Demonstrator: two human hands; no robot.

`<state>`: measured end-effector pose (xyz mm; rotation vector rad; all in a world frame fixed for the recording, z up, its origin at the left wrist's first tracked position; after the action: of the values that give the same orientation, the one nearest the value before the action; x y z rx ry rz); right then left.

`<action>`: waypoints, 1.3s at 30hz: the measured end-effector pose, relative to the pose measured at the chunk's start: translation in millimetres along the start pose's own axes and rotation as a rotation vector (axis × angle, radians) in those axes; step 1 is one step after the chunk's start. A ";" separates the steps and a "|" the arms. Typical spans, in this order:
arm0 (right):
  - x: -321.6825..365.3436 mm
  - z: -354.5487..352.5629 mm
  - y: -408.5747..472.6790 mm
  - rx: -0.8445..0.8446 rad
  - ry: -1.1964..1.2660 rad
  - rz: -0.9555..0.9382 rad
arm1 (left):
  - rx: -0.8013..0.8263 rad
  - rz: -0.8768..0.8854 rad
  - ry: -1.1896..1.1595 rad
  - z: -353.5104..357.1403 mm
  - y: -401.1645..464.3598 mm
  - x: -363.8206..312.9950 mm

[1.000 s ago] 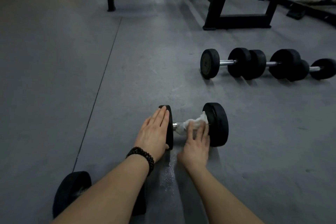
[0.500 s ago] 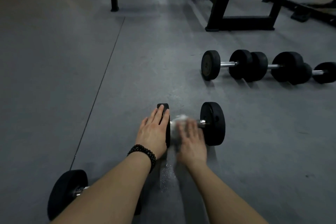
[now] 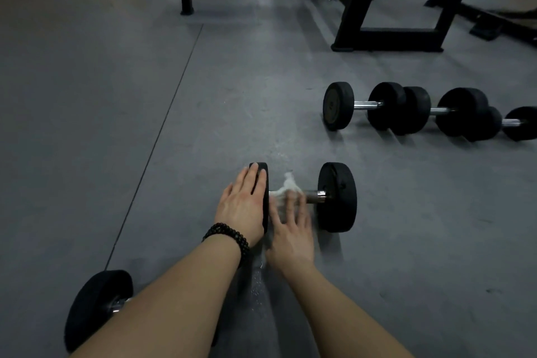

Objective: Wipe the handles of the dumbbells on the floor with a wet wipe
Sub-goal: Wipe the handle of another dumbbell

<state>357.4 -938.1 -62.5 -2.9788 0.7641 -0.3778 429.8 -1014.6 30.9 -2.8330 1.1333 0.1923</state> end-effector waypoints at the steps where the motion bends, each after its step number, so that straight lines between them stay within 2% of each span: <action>1: -1.3 0.3 1.6 0.011 -0.022 -0.043 | -0.008 -0.005 0.013 -0.1 1.6 -1.1; 2: -8.6 -0.4 4.6 -0.002 -0.026 -0.032 | -0.025 -0.011 0.038 -1.7 3.8 -2.1; 5: -31.1 -6.6 11.9 -0.081 0.051 0.220 | -0.091 0.008 0.122 -9.8 9.6 -3.8; 6: -25.0 -8.7 15.0 -0.085 0.081 0.246 | -0.116 0.028 0.133 -11.5 9.6 -3.5; 10: -1.2 -6.0 20.6 -0.010 0.042 -0.019 | -0.183 0.047 0.087 -4.7 -1.2 2.2; 11: -9.5 -5.8 23.1 -0.017 0.026 -0.045 | -0.215 0.035 0.050 -2.2 -2.5 4.0; 13: -31.5 -10.6 29.3 -0.068 0.041 0.041 | -0.238 0.017 0.007 2.3 0.6 5.1; 15: -37.6 -18.9 33.3 -0.112 0.067 0.132 | -0.201 -0.017 0.032 3.5 9.3 3.2; 19: -35.2 -25.1 49.6 -0.020 0.131 0.122 | -0.022 -0.101 0.098 4.3 36.4 -2.3; 23: -29.5 -16.2 57.1 0.031 0.115 0.031 | 0.063 -0.166 0.166 7.2 57.6 -2.8; 27: -19.5 -10.4 67.9 -0.127 0.079 -0.169 | 0.073 -0.116 0.202 13.9 69.4 5.7; 28: -28.8 -9.2 70.1 -0.162 0.066 -0.145 | 0.064 -0.102 0.188 14.5 71.8 6.9; 30: -47.9 -8.9 70.4 -0.169 0.114 0.038 | 0.061 -0.082 0.155 14.9 76.2 7.1; 32: -39.9 -10.5 77.9 -0.193 0.188 0.141 | 0.039 -0.047 0.152 13.5 80.6 7.9; 35: 4.1 -14.5 87.9 -0.073 0.136 -0.105 | 0.056 -0.002 0.121 11.9 87.2 9.5; 36: 1.8 -15.5 89.4 -0.084 0.123 -0.147 | 0.071 0.008 0.118 11.3 90.3 9.1; 37: -10.3 -16.7 90.6 -0.138 0.107 -0.101 | 0.089 0.013 0.116 10.7 93.4 9.2; 39: -46.2 -22.2 86.4 -0.252 0.185 0.167 | 0.106 0.021 0.105 9.1 100.1 9.4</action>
<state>272.2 -991.3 -60.2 -3.1056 1.1507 -0.5956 366.6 -1092.1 17.4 -2.7677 1.1569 -0.0144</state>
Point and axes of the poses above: each hand's wrist, its own y-axis towards the middle knuckle, its own z-axis out of the palm, x = y × z, the point moved 8 cm from there along y, towards the middle knuckle, and after that the axes turned 5 degrees about -z, right-handed, at the moved point
